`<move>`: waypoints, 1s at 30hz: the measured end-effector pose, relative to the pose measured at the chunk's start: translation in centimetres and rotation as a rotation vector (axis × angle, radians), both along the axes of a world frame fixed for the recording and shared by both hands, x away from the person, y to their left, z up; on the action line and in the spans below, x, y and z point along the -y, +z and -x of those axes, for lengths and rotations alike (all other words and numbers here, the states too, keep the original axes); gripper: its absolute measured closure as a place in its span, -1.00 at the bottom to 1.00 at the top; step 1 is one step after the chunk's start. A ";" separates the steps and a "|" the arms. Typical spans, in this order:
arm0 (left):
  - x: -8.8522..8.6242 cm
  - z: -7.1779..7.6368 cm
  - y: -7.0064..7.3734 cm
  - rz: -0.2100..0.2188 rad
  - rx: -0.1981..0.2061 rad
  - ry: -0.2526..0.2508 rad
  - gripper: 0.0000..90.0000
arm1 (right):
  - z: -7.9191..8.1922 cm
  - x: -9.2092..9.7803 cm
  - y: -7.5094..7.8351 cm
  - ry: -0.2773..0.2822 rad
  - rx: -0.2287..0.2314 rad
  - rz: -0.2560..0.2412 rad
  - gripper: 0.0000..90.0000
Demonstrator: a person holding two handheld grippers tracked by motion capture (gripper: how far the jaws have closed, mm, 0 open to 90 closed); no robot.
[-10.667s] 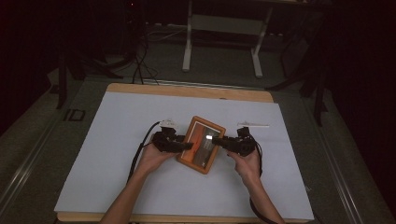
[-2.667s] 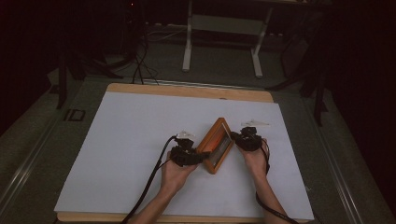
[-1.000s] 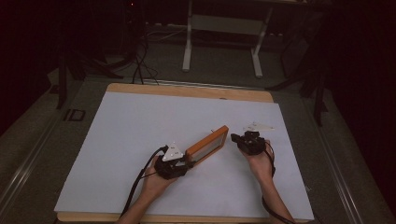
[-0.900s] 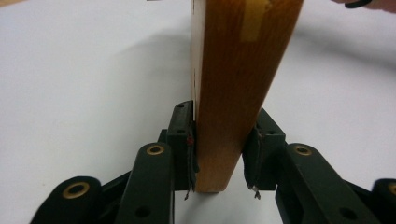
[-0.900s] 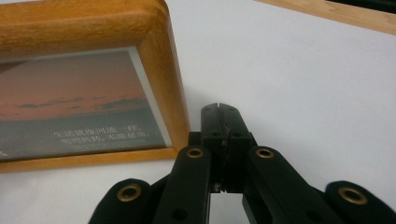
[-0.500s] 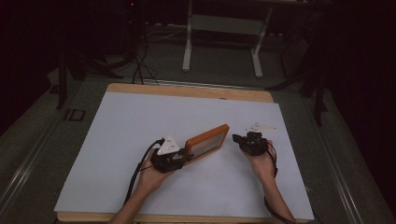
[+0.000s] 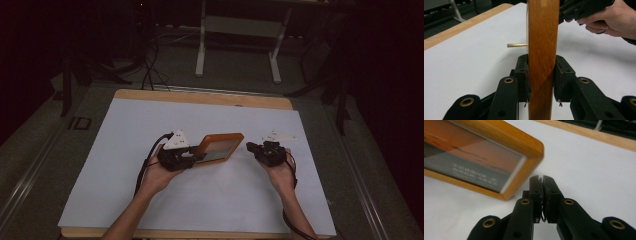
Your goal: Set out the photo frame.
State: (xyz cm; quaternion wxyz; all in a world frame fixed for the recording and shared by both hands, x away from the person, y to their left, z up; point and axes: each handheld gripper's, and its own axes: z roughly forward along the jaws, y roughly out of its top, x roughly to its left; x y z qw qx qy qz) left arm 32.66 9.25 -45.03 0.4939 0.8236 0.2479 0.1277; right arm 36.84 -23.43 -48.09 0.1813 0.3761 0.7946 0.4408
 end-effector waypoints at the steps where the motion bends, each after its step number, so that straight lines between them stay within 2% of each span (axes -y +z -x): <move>1: 0.0 -0.1 0.2 0.001 -0.003 -0.002 0.54 | 0.0 -0.1 0.1 0.006 0.006 -0.001 0.89; 2: -0.1 -0.2 0.3 0.006 -0.006 -0.005 0.54 | 0.1 -0.3 0.3 0.016 0.016 0.002 0.81; 7: -0.2 -0.6 1.1 -0.004 -0.016 -0.022 0.54 | 0.3 -0.9 0.7 0.036 0.031 0.011 0.67; 14: -0.4 -0.9 1.9 0.005 -0.025 -0.047 0.54 | 0.6 -1.8 1.6 0.108 0.067 -0.008 0.41; 15: -0.4 -0.9 2.0 0.011 -0.027 -0.050 0.54 | 0.7 -2.1 1.9 0.139 0.076 -0.015 0.35; 17: -0.5 -1.0 2.2 0.014 -0.029 -0.058 0.54 | 0.8 -2.2 2.0 0.156 0.081 -0.020 0.32; 18: -0.6 -1.0 2.3 0.017 -0.030 -0.063 0.54 | 0.8 -2.6 2.2 0.186 0.087 -0.023 0.27; 19: -0.6 -1.1 2.4 0.019 -0.031 -0.067 0.54 | 0.8 -2.6 2.2 0.186 0.087 -0.023 0.27; 20: -0.6 -1.1 2.5 0.019 -0.031 -0.070 0.54 | 0.9 -3.0 2.4 0.211 0.096 -0.020 0.17; 22: -0.5 -1.2 2.7 0.018 -0.030 -0.078 0.55 | 0.9 -3.5 2.5 0.232 0.107 -0.016 0.09; 30: -0.2 -1.2 3.3 0.020 -0.025 -0.105 0.54 | 1.0 -4.9 3.2 0.310 0.138 -0.021 -0.09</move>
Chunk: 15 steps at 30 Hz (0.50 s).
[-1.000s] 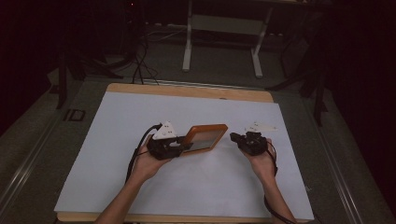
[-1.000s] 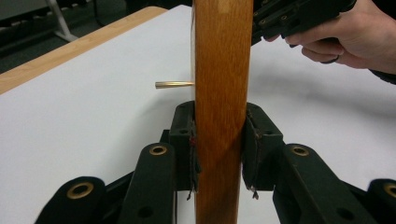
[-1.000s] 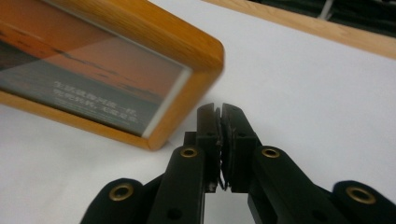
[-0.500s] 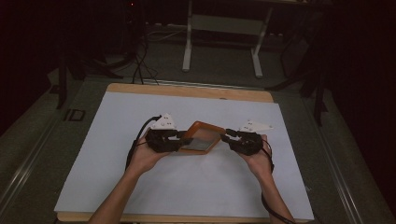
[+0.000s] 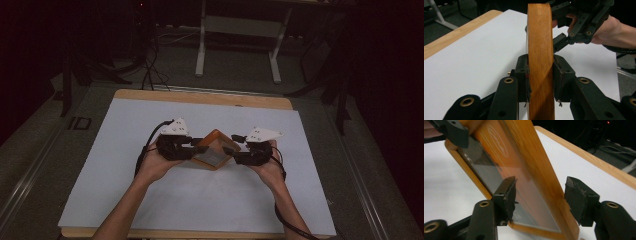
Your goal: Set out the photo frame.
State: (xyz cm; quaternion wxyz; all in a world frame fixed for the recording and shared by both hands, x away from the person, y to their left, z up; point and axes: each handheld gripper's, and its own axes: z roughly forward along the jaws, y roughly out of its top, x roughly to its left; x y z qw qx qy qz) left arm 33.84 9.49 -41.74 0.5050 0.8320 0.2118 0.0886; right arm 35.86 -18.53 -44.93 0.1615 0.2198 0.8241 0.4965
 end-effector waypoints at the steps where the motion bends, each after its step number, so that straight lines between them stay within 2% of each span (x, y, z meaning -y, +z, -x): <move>1: 0.0 0.0 0.1 0.001 0.003 -0.005 0.55 | 0.0 -0.2 0.1 0.012 0.003 0.000 -0.11; 3: 0.0 0.0 0.2 -0.001 0.004 -0.016 0.55 | -0.1 -0.6 0.5 0.052 0.006 -0.008 -0.18; 5: 0.0 0.0 0.4 -0.001 0.004 -0.033 0.55 | -0.1 -0.7 0.6 0.061 0.008 -0.011 -0.21; 7: 0.1 0.0 0.6 -0.005 0.005 -0.048 0.54 | -0.3 -1.0 0.7 0.093 0.008 -0.017 -0.24; 13: 0.2 0.0 0.5 0.005 0.018 -0.057 0.54 | -0.1 -1.5 0.4 0.142 0.001 -0.010 -0.19; 15: 0.3 0.0 0.5 0.004 0.027 -0.061 0.53 | 0.0 -1.5 0.3 0.141 0.013 -0.004 -0.18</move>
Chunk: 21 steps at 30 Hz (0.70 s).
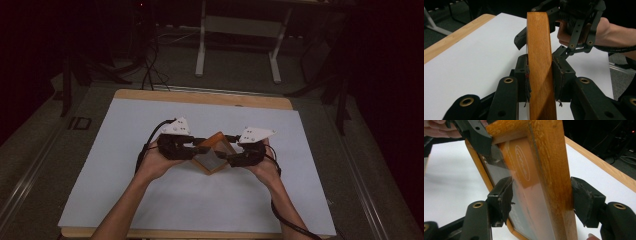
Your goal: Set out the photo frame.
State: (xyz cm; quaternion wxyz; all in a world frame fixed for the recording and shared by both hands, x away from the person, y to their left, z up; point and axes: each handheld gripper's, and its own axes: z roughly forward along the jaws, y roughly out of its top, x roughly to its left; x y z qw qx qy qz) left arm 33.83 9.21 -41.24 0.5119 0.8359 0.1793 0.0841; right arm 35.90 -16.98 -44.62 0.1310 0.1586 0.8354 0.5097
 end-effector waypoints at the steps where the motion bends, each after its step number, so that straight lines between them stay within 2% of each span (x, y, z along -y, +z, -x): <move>1: 0.0 0.0 0.0 0.001 0.001 -0.002 0.53 | 0.0 0.1 0.0 -0.002 -0.001 0.000 -0.16; 5: -0.2 0.0 0.0 0.024 0.003 0.009 0.47 | 0.1 0.4 0.1 0.003 0.006 0.006 -0.03; 8: -0.5 -0.1 -0.1 0.055 0.009 0.026 0.28 | 0.2 0.8 0.1 0.008 0.008 0.005 0.17; 11: -0.8 0.0 -0.4 0.075 0.012 0.043 0.20 | 0.3 0.9 0.0 0.014 0.012 0.006 0.23; 13: -1.1 0.1 -0.6 0.085 0.014 0.059 0.06 | 0.5 1.0 0.0 0.031 0.020 0.014 0.34; 19: -1.9 -0.1 -1.4 0.123 0.009 0.107 -0.04 | 0.9 0.8 0.0 0.068 0.031 0.020 0.50; 21: -2.2 -0.1 -1.5 0.131 0.006 0.117 -0.05 | 1.1 0.6 0.1 0.068 0.051 0.038 0.52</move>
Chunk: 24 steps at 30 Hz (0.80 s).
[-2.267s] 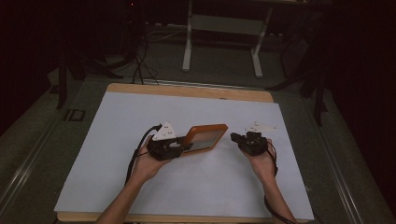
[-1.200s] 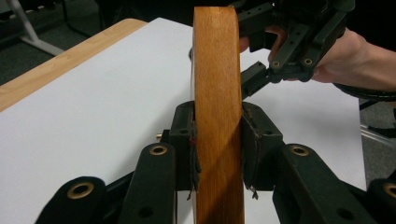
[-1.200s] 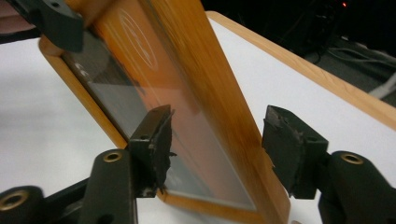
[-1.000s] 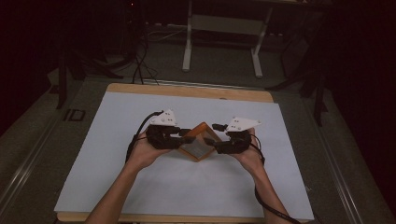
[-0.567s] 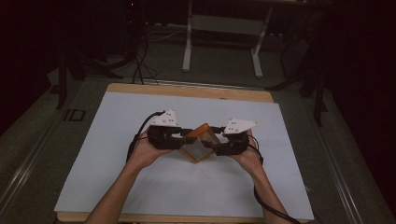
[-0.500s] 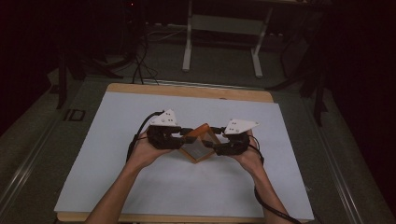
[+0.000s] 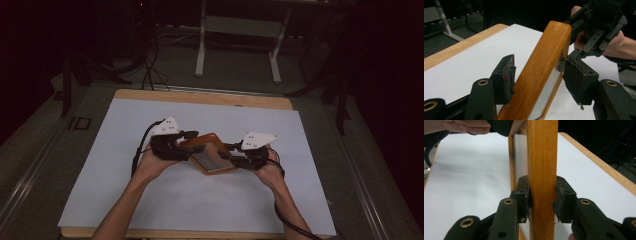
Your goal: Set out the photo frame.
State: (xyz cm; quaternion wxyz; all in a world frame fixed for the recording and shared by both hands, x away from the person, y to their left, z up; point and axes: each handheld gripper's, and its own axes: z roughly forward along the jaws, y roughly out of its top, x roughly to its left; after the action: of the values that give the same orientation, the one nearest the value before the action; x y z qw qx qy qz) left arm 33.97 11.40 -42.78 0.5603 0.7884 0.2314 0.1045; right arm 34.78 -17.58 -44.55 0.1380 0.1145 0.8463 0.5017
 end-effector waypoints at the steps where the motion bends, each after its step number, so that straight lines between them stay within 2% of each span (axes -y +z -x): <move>1: -0.2 0.0 -0.1 0.002 0.003 0.010 -0.05 | 0.0 0.0 0.0 0.004 0.004 0.006 0.52; 8: -1.9 0.0 -1.5 0.053 0.003 0.062 -0.12 | 0.1 1.0 -0.3 -0.010 -0.013 -0.001 0.52; 11: -2.1 -0.1 -2.5 0.053 -0.014 0.065 -0.14 | 0.2 1.4 -0.5 -0.015 -0.020 -0.001 0.52; 16: -0.8 -0.2 -4.5 0.013 -0.044 0.038 -0.08 | 0.3 2.0 -0.8 -0.029 -0.028 -0.012 0.52; 18: 0.2 -0.1 -5.3 -0.024 -0.046 0.023 0.03 | 0.4 2.2 -0.9 -0.033 -0.032 -0.015 0.52; 19: 0.2 -0.1 -5.3 -0.024 -0.046 0.023 0.09 | 0.4 2.2 -0.9 -0.033 -0.032 -0.015 0.52; 20: 0.7 -0.1 -5.6 -0.049 -0.046 0.019 0.16 | 0.4 2.5 -1.1 -0.043 -0.037 -0.020 0.52; 23: 1.7 -0.2 -6.1 -0.085 -0.048 0.021 0.25 | 0.4 2.9 -1.4 -0.053 -0.044 -0.030 0.52; 24: 1.8 -0.3 -6.2 -0.085 -0.051 0.017 0.25 | 0.4 2.9 -1.4 -0.053 -0.044 -0.030 0.52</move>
State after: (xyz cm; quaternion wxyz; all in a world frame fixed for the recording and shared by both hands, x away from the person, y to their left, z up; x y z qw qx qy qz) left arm 34.26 9.57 -48.95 0.5191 0.8120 0.2477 0.0991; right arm 34.36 -20.53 -45.91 0.1307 0.1500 0.8381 0.5079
